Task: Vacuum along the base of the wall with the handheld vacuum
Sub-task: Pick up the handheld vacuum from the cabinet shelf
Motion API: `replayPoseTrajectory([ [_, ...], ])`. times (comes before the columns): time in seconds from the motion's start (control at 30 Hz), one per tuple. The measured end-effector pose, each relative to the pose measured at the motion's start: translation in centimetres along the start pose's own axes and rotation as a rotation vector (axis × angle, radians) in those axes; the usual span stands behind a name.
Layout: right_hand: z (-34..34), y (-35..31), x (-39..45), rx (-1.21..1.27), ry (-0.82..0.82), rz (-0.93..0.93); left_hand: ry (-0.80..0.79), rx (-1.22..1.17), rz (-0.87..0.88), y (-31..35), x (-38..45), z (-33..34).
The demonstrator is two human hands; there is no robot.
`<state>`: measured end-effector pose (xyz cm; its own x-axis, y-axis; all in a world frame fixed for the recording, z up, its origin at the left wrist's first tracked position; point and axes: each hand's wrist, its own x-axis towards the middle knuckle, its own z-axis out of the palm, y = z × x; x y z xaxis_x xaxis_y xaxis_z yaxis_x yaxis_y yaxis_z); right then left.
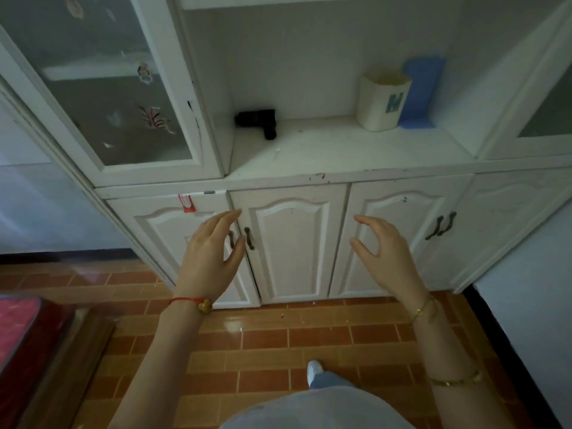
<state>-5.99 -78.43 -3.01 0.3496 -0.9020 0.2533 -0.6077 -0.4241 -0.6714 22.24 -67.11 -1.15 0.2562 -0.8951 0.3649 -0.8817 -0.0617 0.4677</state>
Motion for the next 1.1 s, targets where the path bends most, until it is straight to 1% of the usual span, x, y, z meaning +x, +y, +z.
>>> replayPoseTrajectory([
  [0.13, -0.5, 1.3, 8.7, 0.023, 0.01, -0.069, 0.044, 0.003, 0.011, -0.3, 7.1, 1.8],
  [0.27, 0.1, 1.5, 15.9, 0.028, 0.007, -0.133, 0.085, 0.003, -0.033, -0.7, 12.2, 2.8],
  [0.43, 3.0, 1.2, 23.1, 0.024, -0.037, -0.151, 0.102, 0.003, -0.052, -2.3, 16.7, 4.0],
  [0.53, 5.5, 0.9, 26.9, 0.024, -0.056, -0.154, 0.086, 0.0, -0.043, -3.9, 19.1, 5.0],
  [0.77, 11.1, -0.4, 36.1, -0.002, -0.089, -0.125, 0.053, 0.001, 0.021, -8.3, 25.8, 7.6],
  [0.93, 14.5, -0.8, 42.4, -0.028, -0.116, -0.085, 0.009, -0.003, 0.062, -10.9, 29.7, 11.3],
  [1.1, 17.9, -0.5, 47.5, -0.018, -0.153, 0.017, -0.066, -0.002, 0.001, -12.5, 31.9, 15.4],
])
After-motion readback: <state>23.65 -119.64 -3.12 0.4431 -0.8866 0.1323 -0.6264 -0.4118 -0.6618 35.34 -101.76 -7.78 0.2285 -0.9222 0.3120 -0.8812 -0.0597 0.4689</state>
